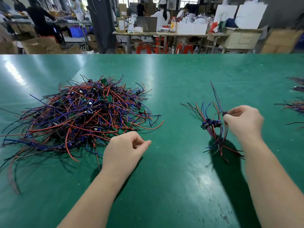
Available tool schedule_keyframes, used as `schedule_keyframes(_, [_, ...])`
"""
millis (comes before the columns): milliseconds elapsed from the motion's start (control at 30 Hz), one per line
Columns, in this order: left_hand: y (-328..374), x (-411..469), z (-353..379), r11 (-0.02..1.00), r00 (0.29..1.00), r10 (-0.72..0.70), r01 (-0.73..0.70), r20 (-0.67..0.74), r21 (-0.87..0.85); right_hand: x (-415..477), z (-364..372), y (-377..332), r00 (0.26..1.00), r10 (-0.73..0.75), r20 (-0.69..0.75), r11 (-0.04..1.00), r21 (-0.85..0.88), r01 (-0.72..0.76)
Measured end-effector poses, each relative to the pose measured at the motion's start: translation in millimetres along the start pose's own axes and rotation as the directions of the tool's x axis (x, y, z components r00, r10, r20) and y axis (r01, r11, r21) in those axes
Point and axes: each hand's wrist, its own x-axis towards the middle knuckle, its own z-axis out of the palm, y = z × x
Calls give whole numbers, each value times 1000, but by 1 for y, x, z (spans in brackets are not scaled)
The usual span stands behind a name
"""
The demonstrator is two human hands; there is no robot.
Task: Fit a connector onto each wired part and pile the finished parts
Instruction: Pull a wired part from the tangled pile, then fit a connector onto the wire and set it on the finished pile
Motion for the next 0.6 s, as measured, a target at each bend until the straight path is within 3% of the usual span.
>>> schedule_keyframes(67, [-2, 3, -3, 998, 992, 23, -15, -126, 63, 8, 1, 14, 998, 31, 51, 991, -130, -24])
schedule_keyframes(233, [6, 3, -9, 962, 941, 111, -182, -319, -204, 3, 9, 27, 987, 55, 152, 977, -213, -21])
schedule_keyframes(333, [4, 3, -13, 969, 901, 222, -246, -373, -18, -1, 9, 17, 983, -23, 183, 966, -248, 69])
schedule_keyframes(467, [-11, 9, -14, 974, 989, -106, 124, -104, 188, -13, 11, -8, 970, -174, 167, 965, -165, 202])
schedule_keyframes(533, [-15, 9, -11, 915, 980, -191, 156, 58, 373, -24, 16, -20, 958, -219, 187, 965, -102, 241])
schedule_keyframes(600, [-17, 8, -9, 877, 978, -179, 107, 111, 468, -40, 24, -30, 942, -250, 224, 964, -30, 263])
